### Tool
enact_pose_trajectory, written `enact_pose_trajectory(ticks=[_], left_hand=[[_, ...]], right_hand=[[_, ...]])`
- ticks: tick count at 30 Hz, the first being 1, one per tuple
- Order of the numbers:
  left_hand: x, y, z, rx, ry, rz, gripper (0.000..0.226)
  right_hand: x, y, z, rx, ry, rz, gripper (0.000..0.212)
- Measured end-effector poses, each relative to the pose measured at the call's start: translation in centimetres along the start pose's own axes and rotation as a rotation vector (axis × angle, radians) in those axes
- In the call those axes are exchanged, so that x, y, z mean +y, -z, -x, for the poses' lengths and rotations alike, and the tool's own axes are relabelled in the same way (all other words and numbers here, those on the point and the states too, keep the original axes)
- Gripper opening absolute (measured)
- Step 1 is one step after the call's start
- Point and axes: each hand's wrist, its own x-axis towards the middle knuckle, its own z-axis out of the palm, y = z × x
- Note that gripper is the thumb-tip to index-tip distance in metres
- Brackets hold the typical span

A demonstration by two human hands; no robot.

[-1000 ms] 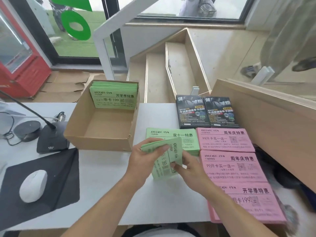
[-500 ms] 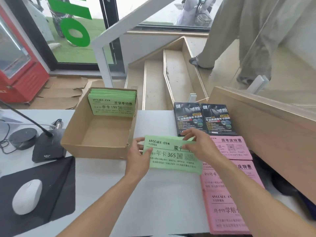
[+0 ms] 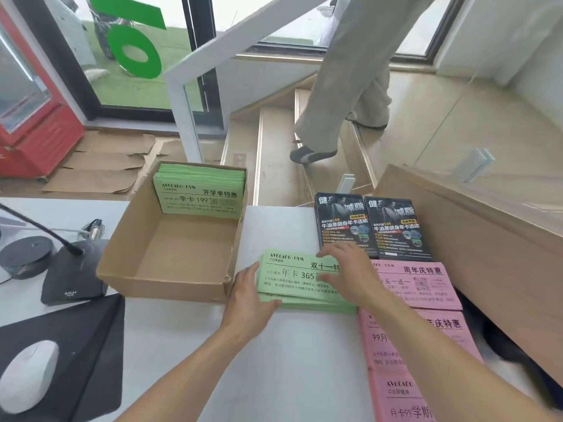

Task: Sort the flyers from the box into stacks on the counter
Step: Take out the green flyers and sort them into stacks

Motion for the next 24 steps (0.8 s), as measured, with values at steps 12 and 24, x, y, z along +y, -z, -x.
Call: enact_pose_trajectory(ticks=[12, 24], left_hand=[[1.9, -0.3, -2.7, -0.29, -0.117, -0.557, 0.145], [4.5, -0.6, -4.9, -0.412, -0.242, -0.869, 0.12]], right_hand=[[0.3, -2.3, 1.5, -0.251, 0.104, 0.188, 0.06], [0.2, -2.4, 0.5, -0.228, 0.173, 0.188, 0.052]])
